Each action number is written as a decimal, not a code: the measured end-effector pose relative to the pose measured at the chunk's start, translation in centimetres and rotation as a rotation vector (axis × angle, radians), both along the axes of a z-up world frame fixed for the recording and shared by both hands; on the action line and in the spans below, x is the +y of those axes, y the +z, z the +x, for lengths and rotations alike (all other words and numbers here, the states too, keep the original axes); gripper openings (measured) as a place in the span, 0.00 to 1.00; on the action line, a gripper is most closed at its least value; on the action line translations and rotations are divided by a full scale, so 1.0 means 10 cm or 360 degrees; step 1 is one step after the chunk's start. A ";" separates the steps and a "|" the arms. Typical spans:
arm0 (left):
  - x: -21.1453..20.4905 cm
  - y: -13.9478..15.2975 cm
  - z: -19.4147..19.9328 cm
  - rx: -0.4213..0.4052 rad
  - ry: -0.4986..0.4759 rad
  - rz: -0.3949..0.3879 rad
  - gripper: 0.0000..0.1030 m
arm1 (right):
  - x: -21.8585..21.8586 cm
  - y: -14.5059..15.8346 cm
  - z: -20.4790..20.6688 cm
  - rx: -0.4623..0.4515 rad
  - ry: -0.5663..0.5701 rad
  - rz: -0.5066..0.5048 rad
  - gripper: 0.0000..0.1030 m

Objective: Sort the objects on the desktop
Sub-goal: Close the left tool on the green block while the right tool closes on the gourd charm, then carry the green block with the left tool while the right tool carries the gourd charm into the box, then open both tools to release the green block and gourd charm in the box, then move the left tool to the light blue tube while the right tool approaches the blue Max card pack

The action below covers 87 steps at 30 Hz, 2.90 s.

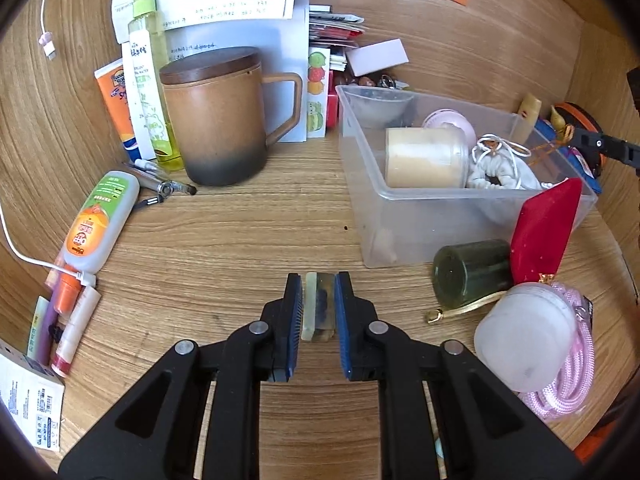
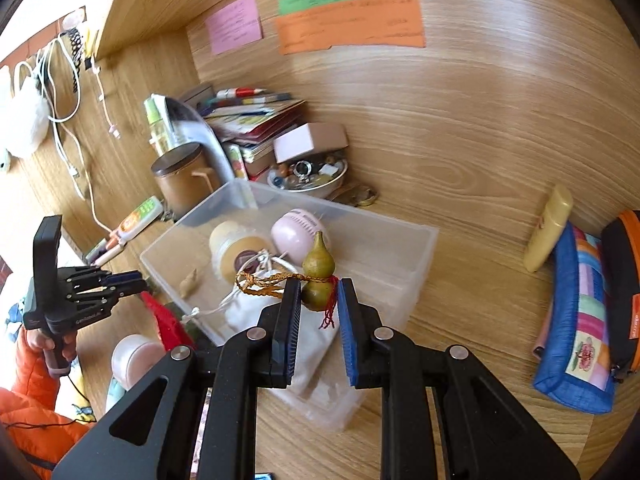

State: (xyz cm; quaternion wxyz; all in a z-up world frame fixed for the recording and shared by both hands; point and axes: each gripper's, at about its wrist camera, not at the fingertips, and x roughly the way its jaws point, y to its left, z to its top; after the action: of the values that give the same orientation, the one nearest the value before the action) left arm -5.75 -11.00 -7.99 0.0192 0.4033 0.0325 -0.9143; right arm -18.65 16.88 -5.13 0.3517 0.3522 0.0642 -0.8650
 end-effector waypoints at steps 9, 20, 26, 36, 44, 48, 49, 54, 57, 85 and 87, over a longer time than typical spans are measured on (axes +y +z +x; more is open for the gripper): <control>-0.01 -0.18 -0.10 -0.0089 -0.0024 0.0035 0.20 | -0.05 -0.08 0.01 -0.0046 0.0022 0.0037 0.16; -0.12 0.02 -0.06 0.0051 0.0060 0.0112 0.15 | -0.14 -0.21 -0.01 -0.0127 0.0043 0.0097 0.16; -0.14 0.36 -0.12 0.0191 0.0015 0.0172 0.15 | -0.19 -0.28 -0.05 -0.0190 0.0041 0.0127 0.16; 0.26 0.60 -0.34 0.0238 -0.0245 0.0133 0.15 | -0.29 -0.34 0.00 -0.0201 0.0074 0.0163 0.16; 0.46 0.51 -0.54 0.0151 -0.0350 0.0142 0.15 | -0.32 -0.28 0.15 -0.0140 0.0058 0.0202 0.16; 0.51 0.47 -0.57 0.0120 -0.0377 0.0138 0.15 | -0.31 -0.23 0.20 -0.0118 0.0056 0.0191 0.16; 0.52 0.46 -0.58 0.0115 -0.0381 0.0133 0.15 | -0.31 -0.22 0.21 -0.0117 0.0054 0.0189 0.16; 0.54 0.40 -0.64 0.0061 -0.0392 0.0136 0.15 | -0.33 -0.22 0.27 -0.0120 0.0056 0.0174 0.16; 0.56 0.36 -0.69 0.0018 -0.0392 0.0148 0.15 | -0.32 -0.21 0.31 -0.0113 0.0053 0.0152 0.16; 0.63 0.58 -0.25 0.0226 -0.0281 -0.0047 0.74 | -0.14 0.00 0.90 0.0100 -0.0194 0.0163 0.61; 0.63 0.60 -0.19 0.0245 -0.0269 -0.0049 0.79 | -0.11 0.01 0.95 0.0107 -0.0218 0.0167 0.63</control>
State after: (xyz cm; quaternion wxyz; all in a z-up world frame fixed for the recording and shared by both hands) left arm -7.68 -4.69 -1.95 -0.0543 0.3329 -0.0143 -0.9413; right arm -9.18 15.78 -5.05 0.2703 0.3445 0.0969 -0.8938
